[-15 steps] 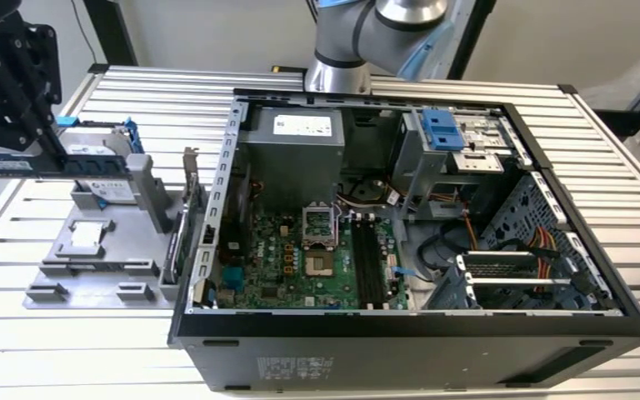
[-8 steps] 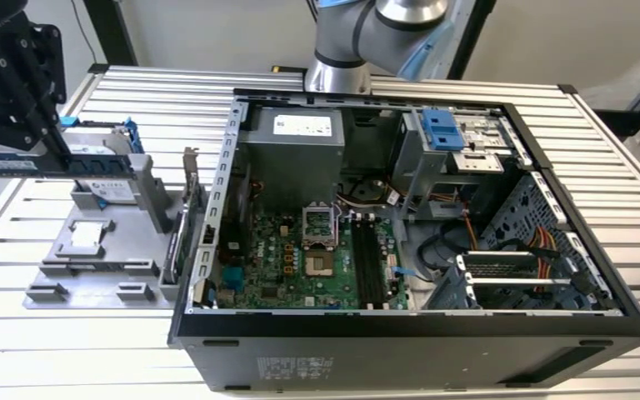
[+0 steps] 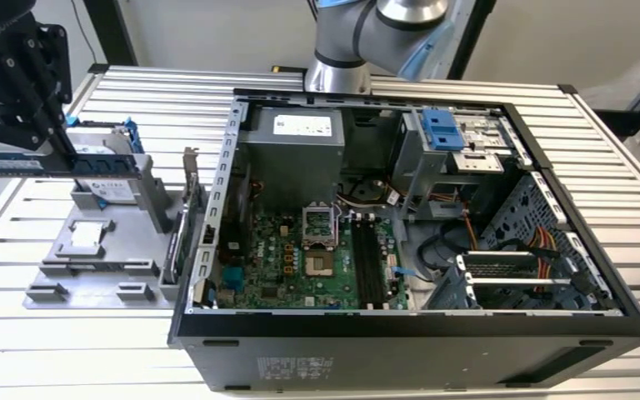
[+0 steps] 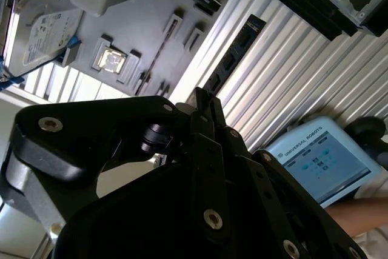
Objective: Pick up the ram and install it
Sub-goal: 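Pick up the ram and move it above insertion slot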
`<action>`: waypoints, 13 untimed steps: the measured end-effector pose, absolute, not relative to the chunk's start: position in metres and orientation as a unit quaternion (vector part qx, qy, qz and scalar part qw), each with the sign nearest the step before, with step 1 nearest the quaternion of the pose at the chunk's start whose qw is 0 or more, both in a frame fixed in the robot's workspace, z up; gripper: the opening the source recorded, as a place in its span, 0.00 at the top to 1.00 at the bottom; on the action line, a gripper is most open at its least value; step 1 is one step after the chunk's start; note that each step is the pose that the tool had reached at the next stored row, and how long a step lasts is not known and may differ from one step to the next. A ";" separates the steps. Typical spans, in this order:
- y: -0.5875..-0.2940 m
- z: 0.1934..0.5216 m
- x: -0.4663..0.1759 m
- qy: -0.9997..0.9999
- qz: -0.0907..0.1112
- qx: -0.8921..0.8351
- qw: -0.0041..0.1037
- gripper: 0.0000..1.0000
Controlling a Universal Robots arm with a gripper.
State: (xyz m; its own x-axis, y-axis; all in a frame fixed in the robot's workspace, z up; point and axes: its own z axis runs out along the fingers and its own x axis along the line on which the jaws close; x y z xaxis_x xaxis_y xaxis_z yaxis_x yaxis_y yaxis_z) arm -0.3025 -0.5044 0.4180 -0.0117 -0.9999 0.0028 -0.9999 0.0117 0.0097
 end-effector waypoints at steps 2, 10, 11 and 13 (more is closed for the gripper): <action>-0.504 0.418 -0.302 -0.711 -0.002 0.703 0.004 1.00; -0.504 0.418 -0.301 -0.711 -0.002 0.703 0.004 1.00; -0.504 0.418 -0.301 -0.711 -0.002 0.703 0.004 1.00; -0.504 0.418 -0.301 -0.711 -0.002 0.703 0.004 1.00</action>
State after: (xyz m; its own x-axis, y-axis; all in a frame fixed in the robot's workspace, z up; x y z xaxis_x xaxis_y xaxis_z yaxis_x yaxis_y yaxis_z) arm -0.3008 -0.5040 0.4181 -0.0117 -0.9999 0.0028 -0.9999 0.0117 0.0097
